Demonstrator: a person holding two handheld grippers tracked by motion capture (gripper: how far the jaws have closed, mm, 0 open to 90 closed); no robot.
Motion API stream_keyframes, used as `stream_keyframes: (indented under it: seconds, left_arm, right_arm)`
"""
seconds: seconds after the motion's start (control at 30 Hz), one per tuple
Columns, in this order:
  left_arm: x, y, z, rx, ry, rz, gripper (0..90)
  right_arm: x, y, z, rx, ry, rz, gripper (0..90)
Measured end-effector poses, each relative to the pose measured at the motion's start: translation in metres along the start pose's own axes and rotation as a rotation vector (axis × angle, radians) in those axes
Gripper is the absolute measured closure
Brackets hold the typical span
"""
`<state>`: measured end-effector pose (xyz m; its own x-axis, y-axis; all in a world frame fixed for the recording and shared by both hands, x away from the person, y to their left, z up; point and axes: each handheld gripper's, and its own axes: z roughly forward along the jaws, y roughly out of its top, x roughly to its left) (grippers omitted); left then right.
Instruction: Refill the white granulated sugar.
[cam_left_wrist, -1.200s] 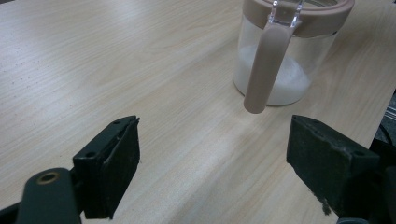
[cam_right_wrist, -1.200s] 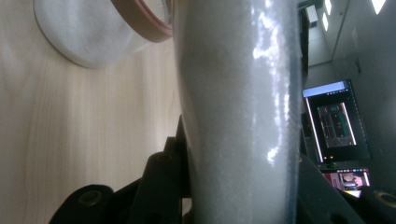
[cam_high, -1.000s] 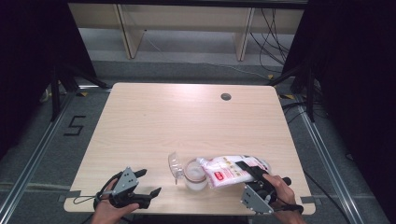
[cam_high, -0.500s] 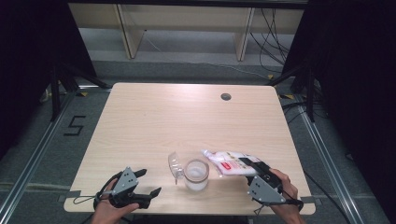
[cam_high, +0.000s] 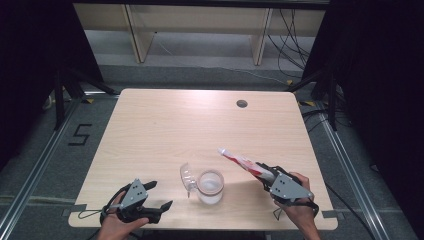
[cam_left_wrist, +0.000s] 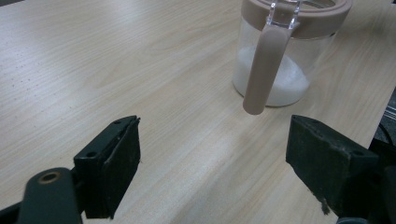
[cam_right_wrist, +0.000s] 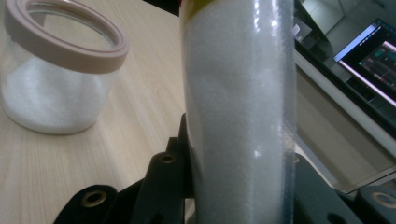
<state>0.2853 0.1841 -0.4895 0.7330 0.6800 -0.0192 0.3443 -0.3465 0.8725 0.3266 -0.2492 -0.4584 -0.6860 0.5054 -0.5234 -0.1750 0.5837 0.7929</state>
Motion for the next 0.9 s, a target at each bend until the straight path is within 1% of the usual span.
stream_keyframes:
  seconds: [0.1, 0.13, 0.2, 0.23, 0.27, 0.3, 0.33, 0.37, 0.4, 0.43, 0.47, 0.5, 0.53, 0.6, 0.63, 0.67, 0.7, 0.73, 0.77, 0.8, 0.83, 0.9]
  left_arm:
    - [0.000, 0.000, 0.000, 0.001, 0.000, -0.001, 17.5]
    - [0.000, 0.000, 0.000, -0.002, -0.004, 0.006, 17.5]
    - [0.000, 0.000, 0.000, 0.003, 0.002, -0.004, 17.5]
    - [0.000, 0.000, 0.000, 0.003, 0.002, -0.004, 17.5]
    - [-0.001, -0.001, 0.001, 0.000, 0.002, -0.006, 17.5]
    - [-0.001, -0.001, 0.001, 0.000, 0.002, -0.006, 17.5]
    - [-0.001, 0.000, 0.000, 0.003, 0.004, -0.001, 17.5]
    - [-0.001, 0.000, 0.000, 0.003, 0.004, -0.001, 17.5]
    - [0.000, 0.000, 0.000, 0.001, 0.001, -0.001, 17.5]
    - [0.000, 0.000, 0.000, 0.001, 0.001, -0.001, 17.5]
    - [-0.001, -0.001, 0.000, 0.002, 0.002, -0.010, 17.5]
    - [-0.001, -0.001, 0.000, 0.002, 0.002, -0.010, 17.5]
    - [0.000, -0.001, 0.000, 0.001, -0.001, -0.010, 17.5]
    - [-0.001, -0.001, 0.000, 0.001, 0.002, -0.010, 17.5]
    - [0.000, 0.000, 0.000, 0.003, 0.002, 0.008, 17.5]
    - [0.000, 0.000, 0.000, 0.003, 0.002, 0.008, 17.5]
    - [-0.001, 0.000, 0.000, -0.001, -0.002, 0.003, 17.5]
    - [-0.002, -0.001, 0.001, -0.008, -0.007, -0.014, 17.5]
    - [-0.002, -0.001, 0.001, -0.009, -0.003, -0.015, 17.5]
    - [0.000, 0.000, 0.000, -0.002, -0.005, 0.001, 17.5]
    - [0.001, 0.000, 0.000, -0.004, -0.005, 0.027, 17.5]
    - [0.001, 0.000, 0.000, 0.001, -0.003, 0.024, 17.5]
  right_arm:
    - [-0.002, -0.002, 0.004, 0.004, 0.003, 0.012, 74.1]
    - [-0.004, -0.004, 0.007, 0.001, 0.006, 0.027, 74.2]
    - [-0.004, -0.006, 0.010, -0.001, 0.011, 0.063, 74.2]
    - [-0.004, -0.006, 0.010, -0.001, 0.011, 0.063, 74.2]
    - [-0.006, -0.008, 0.014, -0.012, 0.019, 0.081, 74.3]
    - [-0.006, -0.008, 0.014, -0.012, 0.019, 0.081, 74.3]
    - [-0.008, -0.011, 0.017, -0.028, 0.021, 0.109, 74.4]
    - [-0.008, -0.011, 0.017, -0.028, 0.021, 0.109, 74.4]
    - [-0.011, -0.014, 0.020, -0.043, 0.023, 0.132, 74.5]
    - [-0.011, -0.014, 0.020, -0.043, 0.023, 0.132, 74.5]
    - [-0.011, -0.016, 0.023, -0.048, 0.022, 0.176, 74.7]
    - [-0.011, -0.016, 0.023, -0.048, 0.022, 0.176, 74.7]
    - [-0.011, -0.018, 0.022, -0.051, 0.020, 0.194, 74.8]
    - [-0.012, -0.019, 0.022, -0.055, 0.022, 0.199, 74.8]
    - [-0.013, -0.021, 0.021, -0.051, 0.009, 0.211, 74.8]
    - [-0.013, -0.021, 0.021, -0.051, 0.009, 0.211, 74.8]
    - [-0.013, -0.022, 0.021, -0.054, 0.007, 0.209, 74.8]
    - [-0.013, -0.023, 0.020, -0.041, 0.013, 0.219, 74.8]
    - [-0.013, -0.023, 0.020, -0.041, 0.013, 0.219, 74.8]
    - [-0.012, -0.022, 0.019, -0.030, 0.012, 0.236, 74.8]
    - [-0.012, -0.022, 0.019, -0.018, 0.020, 0.238, 74.6]
    - [-0.013, -0.023, 0.018, -0.017, 0.015, 0.234, 74.6]
